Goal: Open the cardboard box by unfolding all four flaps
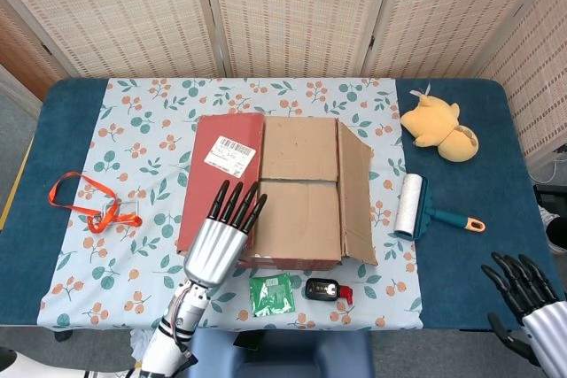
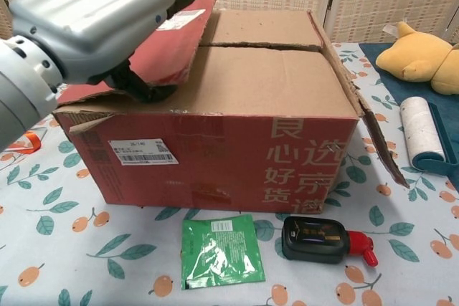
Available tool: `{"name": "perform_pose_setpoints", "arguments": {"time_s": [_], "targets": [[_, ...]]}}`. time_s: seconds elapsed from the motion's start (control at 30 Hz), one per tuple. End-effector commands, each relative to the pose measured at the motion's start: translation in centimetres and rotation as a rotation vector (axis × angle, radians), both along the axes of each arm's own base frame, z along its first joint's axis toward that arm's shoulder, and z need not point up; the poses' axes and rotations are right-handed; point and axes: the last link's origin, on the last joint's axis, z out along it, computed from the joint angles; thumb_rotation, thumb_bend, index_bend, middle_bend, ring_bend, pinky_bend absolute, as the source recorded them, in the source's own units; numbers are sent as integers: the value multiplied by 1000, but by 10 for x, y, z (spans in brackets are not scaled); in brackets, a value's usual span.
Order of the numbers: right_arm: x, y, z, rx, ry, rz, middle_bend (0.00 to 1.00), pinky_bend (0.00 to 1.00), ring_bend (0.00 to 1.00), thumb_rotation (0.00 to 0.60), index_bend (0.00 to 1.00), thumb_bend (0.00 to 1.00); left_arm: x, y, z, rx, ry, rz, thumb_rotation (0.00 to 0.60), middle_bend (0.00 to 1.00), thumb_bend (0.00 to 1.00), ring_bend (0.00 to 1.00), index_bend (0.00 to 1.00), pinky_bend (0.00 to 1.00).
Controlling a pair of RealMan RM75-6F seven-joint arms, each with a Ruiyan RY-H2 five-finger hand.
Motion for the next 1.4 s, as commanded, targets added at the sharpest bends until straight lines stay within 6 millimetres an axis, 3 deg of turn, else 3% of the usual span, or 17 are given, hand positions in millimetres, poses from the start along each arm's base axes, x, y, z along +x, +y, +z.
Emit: {"name": "perform_pose_setpoints", "arguments": {"time_s": [0.03, 0.33, 0.67, 0.97, 1.17, 1.27, 1.4], "targets": [[0, 1, 0, -1, 3, 2, 0, 0, 0, 600, 0, 509, 3, -3, 3, 29, 2, -20, 600, 0, 346, 0, 0, 3], [-1, 3, 2, -26, 5, -6, 0, 0, 0, 600, 0, 508, 1, -11, 18, 136, 23, -30, 600, 0, 347, 0, 0, 0], [-3, -7, -6, -9, 38, -50, 0, 0, 0, 600, 0, 509, -20, -3, 61, 280, 43, 63, 600, 0, 349, 0, 0, 0], [-3, -6, -7, -23, 45, -51, 0, 0, 0, 600, 0, 509, -64, 2, 108, 423, 60, 182, 600, 0, 348, 0, 0, 0], [-3, -13, -14, -7, 41, -71, 0, 0, 0, 600, 0, 509, -116, -3, 129, 445, 82, 343, 600, 0, 349, 0, 0, 0], [2, -22, -17, 17, 41, -73, 0, 0, 0, 600, 0, 509, -134, -8, 130, 405, 64, 389, 600, 0, 349, 0, 0, 0], [29, -49, -18, 53, 55, -37, 0, 0, 0, 600, 0, 509, -145, -31, 125, 207, -84, 376, 600, 0, 348, 0, 0, 1]]}}
